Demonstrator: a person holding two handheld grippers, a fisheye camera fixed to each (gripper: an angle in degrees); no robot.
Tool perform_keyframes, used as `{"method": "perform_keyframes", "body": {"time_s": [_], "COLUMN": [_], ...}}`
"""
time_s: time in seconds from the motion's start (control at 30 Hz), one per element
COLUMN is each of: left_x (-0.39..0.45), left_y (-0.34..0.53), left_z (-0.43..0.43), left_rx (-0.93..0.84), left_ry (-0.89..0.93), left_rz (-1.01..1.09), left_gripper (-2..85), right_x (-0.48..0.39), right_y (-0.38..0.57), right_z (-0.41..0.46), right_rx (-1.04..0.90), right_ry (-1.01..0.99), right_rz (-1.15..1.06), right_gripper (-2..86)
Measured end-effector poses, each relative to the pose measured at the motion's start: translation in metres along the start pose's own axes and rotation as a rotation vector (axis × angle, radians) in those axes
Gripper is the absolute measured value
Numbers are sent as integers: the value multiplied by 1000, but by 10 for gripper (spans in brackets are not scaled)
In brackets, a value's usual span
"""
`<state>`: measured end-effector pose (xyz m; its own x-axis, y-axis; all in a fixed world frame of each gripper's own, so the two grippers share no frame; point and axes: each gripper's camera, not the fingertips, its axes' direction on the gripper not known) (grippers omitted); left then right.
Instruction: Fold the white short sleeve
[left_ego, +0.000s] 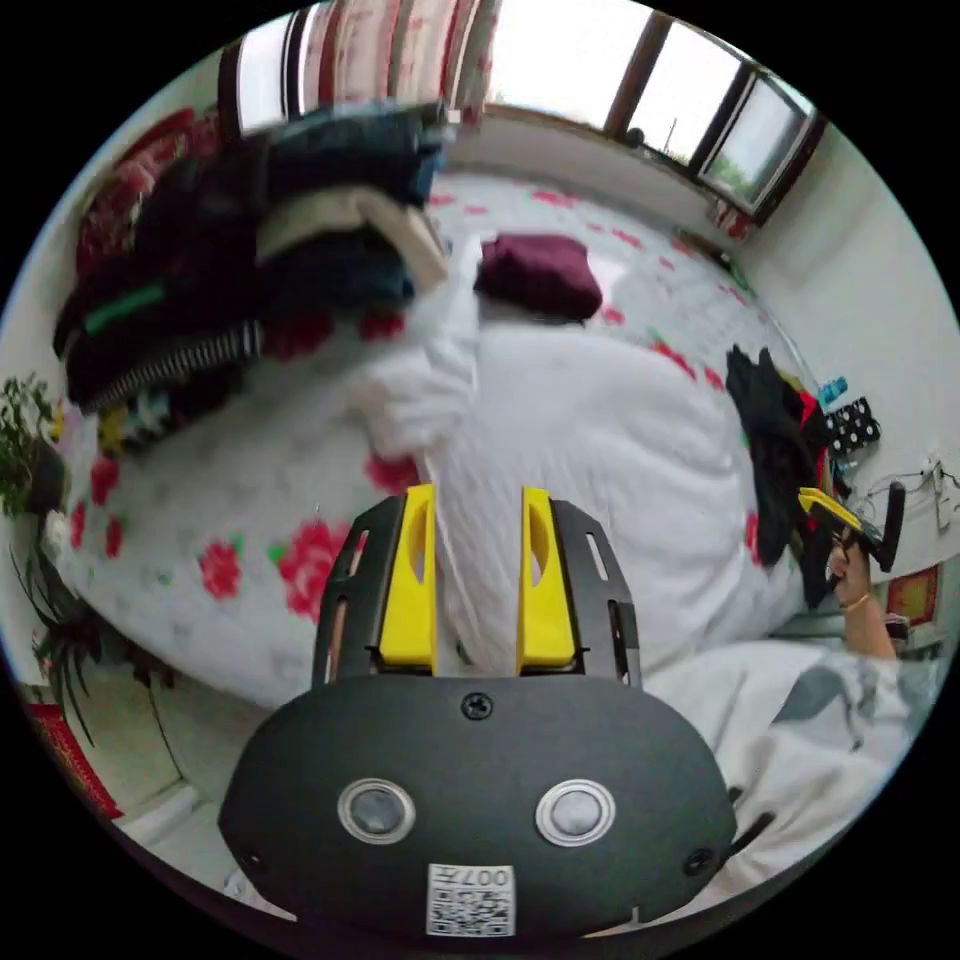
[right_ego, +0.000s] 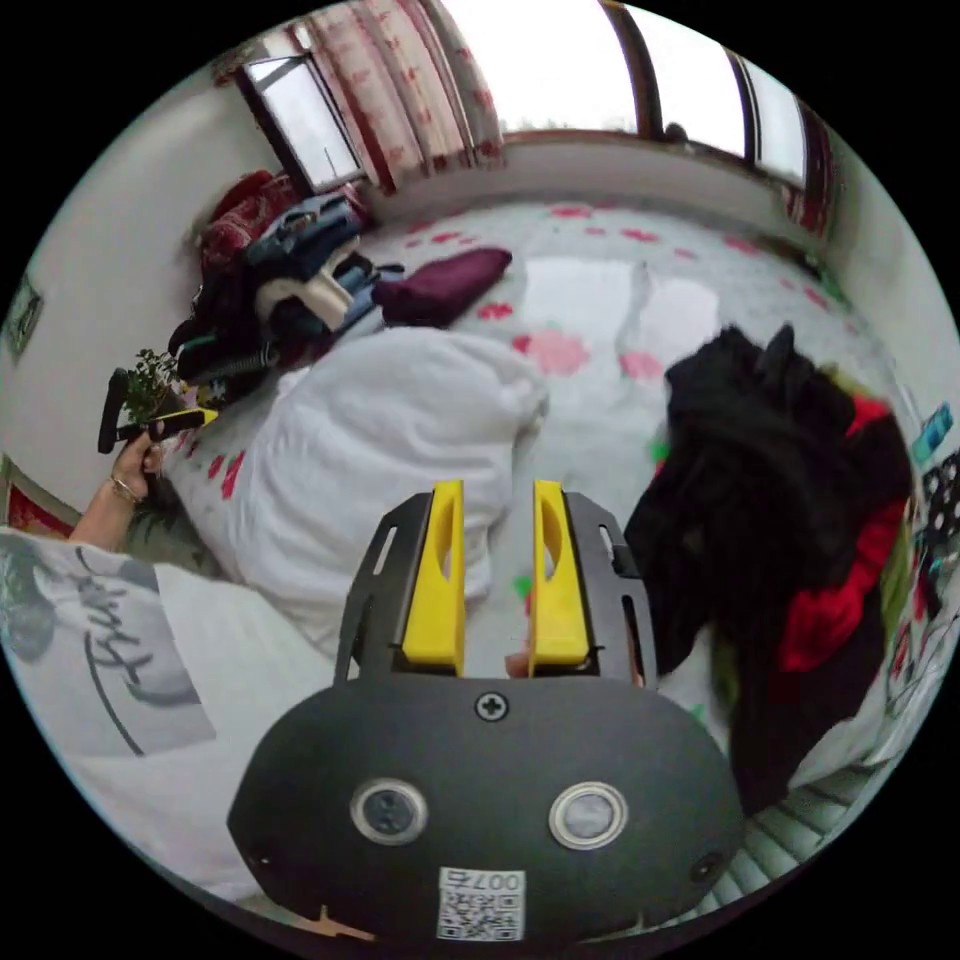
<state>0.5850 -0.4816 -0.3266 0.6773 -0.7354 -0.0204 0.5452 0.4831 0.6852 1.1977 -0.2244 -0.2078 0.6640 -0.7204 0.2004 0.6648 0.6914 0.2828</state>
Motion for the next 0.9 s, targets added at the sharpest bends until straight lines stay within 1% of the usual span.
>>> {"method": "perform_keyframes", "body": {"time_s": [0.03,0.1,0.13,0.23,0.37,0.43,0.47,0.53,0.6,0.67,0.73,0.77,0.8,0.83,0.9], "left_x": [0,2,2,7,30,39,43,43,29,17,6,0,-4,-6,-12], "left_y": [14,62,70,90,73,62,55,44,27,12,-6,-20,-34,-41,-62], "left_z": [13,51,57,79,118,135,140,148,159,159,147,138,129,125,121], "left_rx": [-37,-137,-148,-172,-238,-254,-231,-232,-278,-261,-168,-106,-50,-19,50], "left_ry": [14,76,84,111,79,15,-31,-6,112,203,296,344,370,376,353], "left_rz": [-15,-80,-98,-138,-27,9,71,133,122,63,13,-10,-30,-39,-66], "left_gripper": [127,132,132,132,126,101,71,47,5,-2,-4,-4,-2,-1,19], "right_x": [9,16,17,11,4,-4,-6,-12,-13,-12,-3,1,13,29,53], "right_y": [30,65,79,85,64,52,50,45,40,36,27,24,19,13,7], "right_z": [24,51,64,86,116,143,151,164,172,171,151,143,128,114,102], "right_rx": [-66,-133,-157,-179,-222,-280,-298,-289,-328,-349,-282,-248,-174,-99,1], "right_ry": [-46,-93,-110,-116,-134,-125,-118,-16,-11,-77,-184,-203,-254,-336,-441], "right_rz": [52,119,134,93,-12,-84,-101,-142,-158,-202,-198,-183,-128,-47,73], "right_gripper": [82,85,86,90,90,84,80,58,31,14,5,5,3,3,5]}}
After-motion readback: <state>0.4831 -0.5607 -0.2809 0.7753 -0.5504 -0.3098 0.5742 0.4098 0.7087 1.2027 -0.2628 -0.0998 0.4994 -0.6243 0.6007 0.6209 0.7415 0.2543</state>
